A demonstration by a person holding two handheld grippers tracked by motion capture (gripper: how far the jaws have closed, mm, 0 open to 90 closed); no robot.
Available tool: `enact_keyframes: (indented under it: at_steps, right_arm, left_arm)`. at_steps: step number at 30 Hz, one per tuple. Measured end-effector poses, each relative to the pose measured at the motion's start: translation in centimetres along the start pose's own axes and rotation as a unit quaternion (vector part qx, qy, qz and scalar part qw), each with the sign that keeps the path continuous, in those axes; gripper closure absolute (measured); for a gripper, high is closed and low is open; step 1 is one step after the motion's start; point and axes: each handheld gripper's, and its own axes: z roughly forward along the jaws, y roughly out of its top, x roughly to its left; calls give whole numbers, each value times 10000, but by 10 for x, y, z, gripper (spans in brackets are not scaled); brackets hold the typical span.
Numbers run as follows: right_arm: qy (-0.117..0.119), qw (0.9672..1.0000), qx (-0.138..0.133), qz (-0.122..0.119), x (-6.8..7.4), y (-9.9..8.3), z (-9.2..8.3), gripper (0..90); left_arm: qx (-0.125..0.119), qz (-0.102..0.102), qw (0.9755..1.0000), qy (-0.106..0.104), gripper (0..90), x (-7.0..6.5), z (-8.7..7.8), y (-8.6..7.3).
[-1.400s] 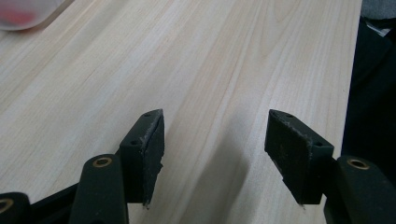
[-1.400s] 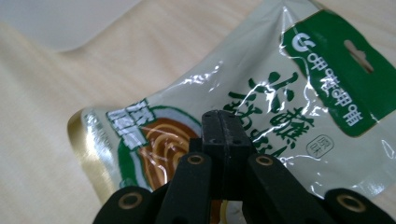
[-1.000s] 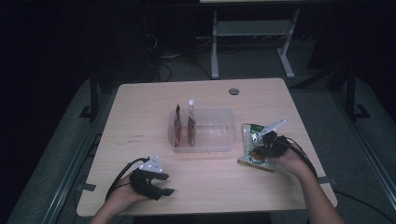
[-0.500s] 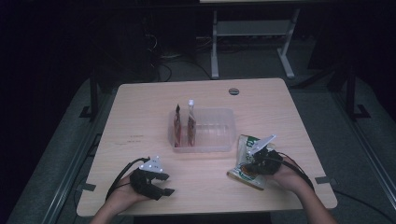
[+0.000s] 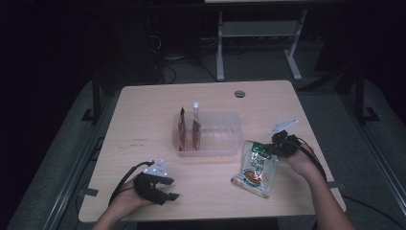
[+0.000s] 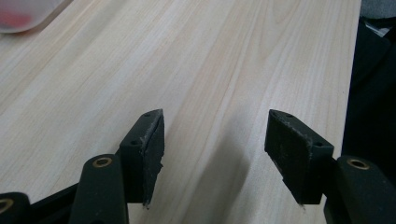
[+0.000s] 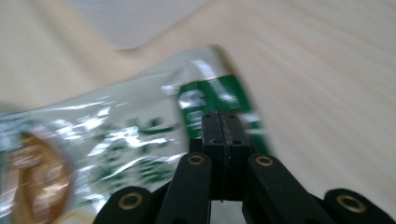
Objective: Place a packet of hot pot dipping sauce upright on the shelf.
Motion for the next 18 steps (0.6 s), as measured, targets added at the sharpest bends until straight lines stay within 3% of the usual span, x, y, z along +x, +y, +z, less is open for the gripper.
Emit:
enact_keyframes:
  at_steps: [3,5,7,14,18]
  right_arm:
    - [-18,9999,-8,117,-12,4,9,900]
    - [145,9998,3,101,-12,6,14,899]
    - [47,9999,121,-52,-11,6,19,900]
    - [-68,9993,298,-212,-9,4,26,900]
    - [151,9992,329,-150,-10,1,24,900]
  left_arm:
    - [3,-5,10000,-8,375,-1,0,-1]
    - [2,-6,10000,-1,375,0,-1,-1]
    - [15,-32,10000,12,375,1,-2,-3]
    - [-1,-9,10000,8,375,-1,-1,-2]
    - [27,-13,10000,-1,375,0,0,-2]
